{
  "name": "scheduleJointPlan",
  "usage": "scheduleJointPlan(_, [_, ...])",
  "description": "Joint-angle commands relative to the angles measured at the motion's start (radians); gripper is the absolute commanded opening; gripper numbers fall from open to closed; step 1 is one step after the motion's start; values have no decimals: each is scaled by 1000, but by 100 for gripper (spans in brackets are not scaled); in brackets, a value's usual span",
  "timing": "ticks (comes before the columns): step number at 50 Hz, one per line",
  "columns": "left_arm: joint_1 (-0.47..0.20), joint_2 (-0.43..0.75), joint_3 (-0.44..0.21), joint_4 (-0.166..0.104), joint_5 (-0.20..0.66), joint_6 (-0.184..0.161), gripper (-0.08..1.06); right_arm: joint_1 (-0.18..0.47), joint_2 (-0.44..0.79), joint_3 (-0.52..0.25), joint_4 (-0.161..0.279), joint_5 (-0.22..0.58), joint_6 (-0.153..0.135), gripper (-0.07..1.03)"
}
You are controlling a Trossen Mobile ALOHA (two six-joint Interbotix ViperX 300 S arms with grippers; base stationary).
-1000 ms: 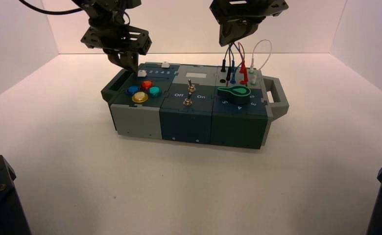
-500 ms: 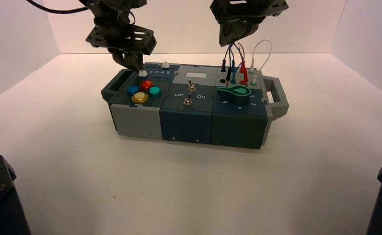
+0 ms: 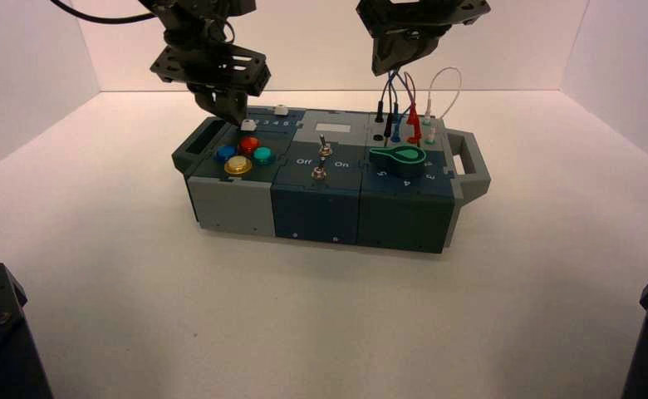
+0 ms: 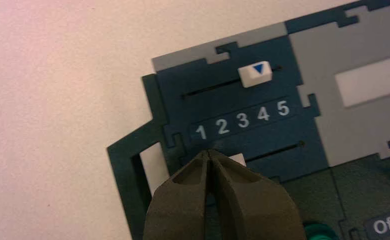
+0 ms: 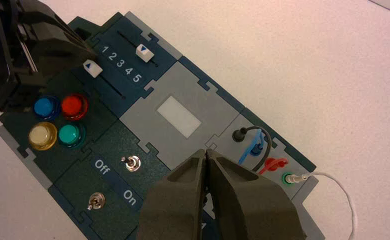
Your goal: Move the bottom slider to position 4.
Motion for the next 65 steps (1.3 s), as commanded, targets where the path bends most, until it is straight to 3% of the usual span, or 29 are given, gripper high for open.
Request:
scheduleJointPlan(1, [-12,-9,-25,-2,0,-2,-3,0,-26,-31,3,-3,-2,-2])
scheduleJointPlan(65, [-61,40,-51,-3,26,2,-3,-11,-17,-31,3,-3,0,-2])
